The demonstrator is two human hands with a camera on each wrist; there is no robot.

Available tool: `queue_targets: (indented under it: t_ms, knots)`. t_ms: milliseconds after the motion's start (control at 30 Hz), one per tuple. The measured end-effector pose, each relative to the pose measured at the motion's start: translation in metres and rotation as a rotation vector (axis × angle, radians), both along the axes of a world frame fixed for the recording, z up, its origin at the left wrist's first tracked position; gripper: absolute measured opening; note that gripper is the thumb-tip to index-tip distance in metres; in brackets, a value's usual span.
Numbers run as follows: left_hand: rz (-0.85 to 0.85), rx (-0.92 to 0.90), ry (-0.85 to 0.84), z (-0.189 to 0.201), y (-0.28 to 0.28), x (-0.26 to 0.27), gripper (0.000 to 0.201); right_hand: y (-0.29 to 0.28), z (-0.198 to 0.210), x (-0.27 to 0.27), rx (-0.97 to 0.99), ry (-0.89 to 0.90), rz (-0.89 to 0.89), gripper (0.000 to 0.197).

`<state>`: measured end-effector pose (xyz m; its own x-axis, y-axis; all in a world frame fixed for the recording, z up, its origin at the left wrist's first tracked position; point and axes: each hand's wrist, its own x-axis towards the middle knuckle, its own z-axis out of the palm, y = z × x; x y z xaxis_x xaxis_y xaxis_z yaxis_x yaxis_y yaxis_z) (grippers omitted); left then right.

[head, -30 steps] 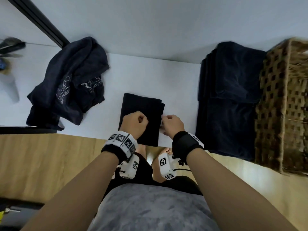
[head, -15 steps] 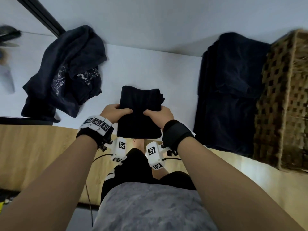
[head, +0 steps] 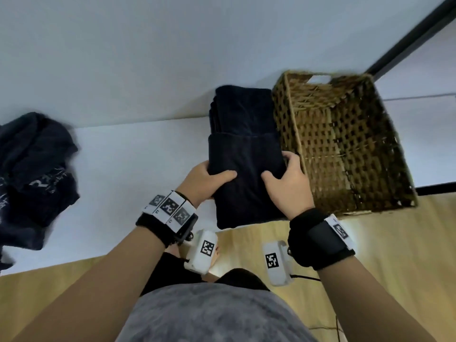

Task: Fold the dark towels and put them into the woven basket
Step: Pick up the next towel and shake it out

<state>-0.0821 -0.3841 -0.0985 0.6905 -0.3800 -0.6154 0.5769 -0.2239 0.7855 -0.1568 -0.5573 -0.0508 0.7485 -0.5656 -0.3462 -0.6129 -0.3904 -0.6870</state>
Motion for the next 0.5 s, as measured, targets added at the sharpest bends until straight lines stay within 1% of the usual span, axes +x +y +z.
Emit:
queue_targets:
  t_ms: [67,133,167,233,300,333,400,467,500]
  knots:
    - [-0.057,0.058,-0.064,-0.006,-0.02,-0.004,0.035,-0.015,0.0,-0.004,-0.05,0.013,-0.016,0.054]
    - [-0.105,0.103,-0.081,-0.014,-0.033,-0.008,0.042,-0.023,-0.002,-0.004,-0.091,0.054,0.019,0.057]
    - [-0.136,0.127,-0.07,-0.017,-0.037,-0.01,0.046,-0.024,-0.003,-0.003,-0.123,0.091,0.063,0.059]
    - [-0.226,0.211,-0.048,-0.023,-0.043,-0.011,0.055,-0.019,-0.006,-0.003,-0.233,0.231,0.211,0.064]
    - [-0.311,0.313,-0.05,-0.023,-0.046,-0.008,0.058,-0.012,-0.011,-0.003,-0.374,0.367,0.339,0.067]
    - [-0.353,0.364,-0.075,-0.021,-0.048,-0.007,0.057,-0.01,-0.013,-0.002,-0.437,0.391,0.367,0.065]
    - [-0.387,0.479,-0.208,-0.019,-0.048,-0.004,0.054,-0.007,-0.018,0.003,-0.492,0.354,0.402,0.056]
    - [-0.28,0.565,-0.413,-0.017,-0.046,-0.005,0.051,-0.007,-0.028,0.01,-0.424,0.32,0.46,0.053]
    - [-0.229,0.563,-0.524,-0.018,-0.046,-0.006,0.051,-0.007,-0.033,0.013,-0.36,0.328,0.484,0.056]
